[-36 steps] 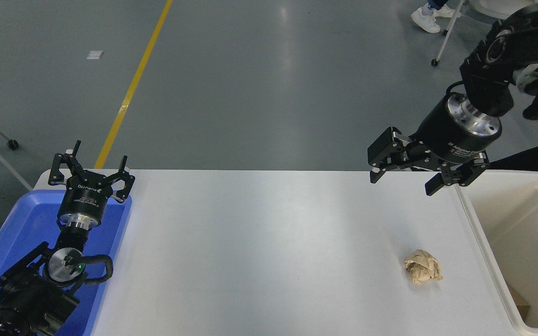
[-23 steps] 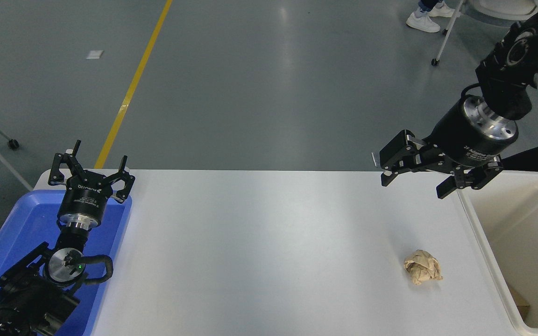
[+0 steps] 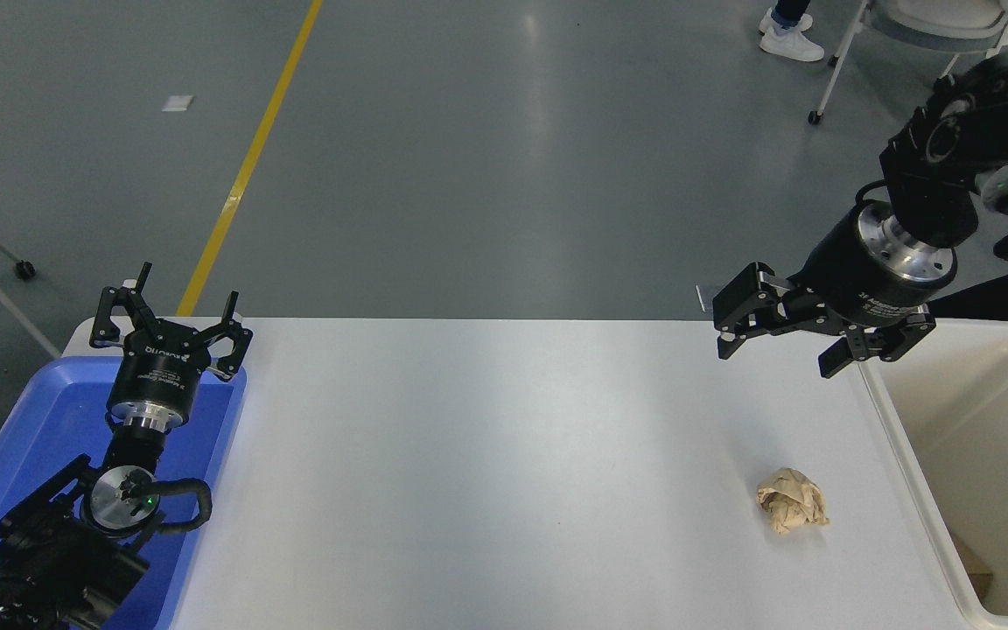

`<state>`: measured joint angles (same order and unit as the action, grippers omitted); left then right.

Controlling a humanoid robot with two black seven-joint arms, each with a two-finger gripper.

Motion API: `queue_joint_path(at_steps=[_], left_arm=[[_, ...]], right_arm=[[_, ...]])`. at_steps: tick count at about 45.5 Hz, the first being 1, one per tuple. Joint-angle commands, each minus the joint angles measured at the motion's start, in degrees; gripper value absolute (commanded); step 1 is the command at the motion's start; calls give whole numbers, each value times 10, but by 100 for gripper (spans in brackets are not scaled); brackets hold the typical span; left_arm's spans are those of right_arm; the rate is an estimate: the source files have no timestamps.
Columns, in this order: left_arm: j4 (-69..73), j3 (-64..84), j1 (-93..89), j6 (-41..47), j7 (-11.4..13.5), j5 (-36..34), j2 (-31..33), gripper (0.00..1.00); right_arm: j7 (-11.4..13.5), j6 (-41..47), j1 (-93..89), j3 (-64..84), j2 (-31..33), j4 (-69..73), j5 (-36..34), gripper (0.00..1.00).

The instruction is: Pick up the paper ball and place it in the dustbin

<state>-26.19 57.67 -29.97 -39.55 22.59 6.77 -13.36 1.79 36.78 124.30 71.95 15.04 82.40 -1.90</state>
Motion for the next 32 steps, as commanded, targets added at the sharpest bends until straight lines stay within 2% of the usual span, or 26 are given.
queue_joint_path(at_steps=[1,11,19,32], left_arm=[[0,0,0,0,0,0,0,100],[0,0,0,0,0,0,0,100],[0,0,0,0,0,0,0,100],[0,0,0,0,0,0,0,100]], right_arm=[[0,-50,-101,-9,-3,-41,79,100],[1,-72,-237,-56,1,-130,154,100],[0,-95,-347,-95,15,-209,255,100],[0,-150,-484,-138,32,-277,279,100]])
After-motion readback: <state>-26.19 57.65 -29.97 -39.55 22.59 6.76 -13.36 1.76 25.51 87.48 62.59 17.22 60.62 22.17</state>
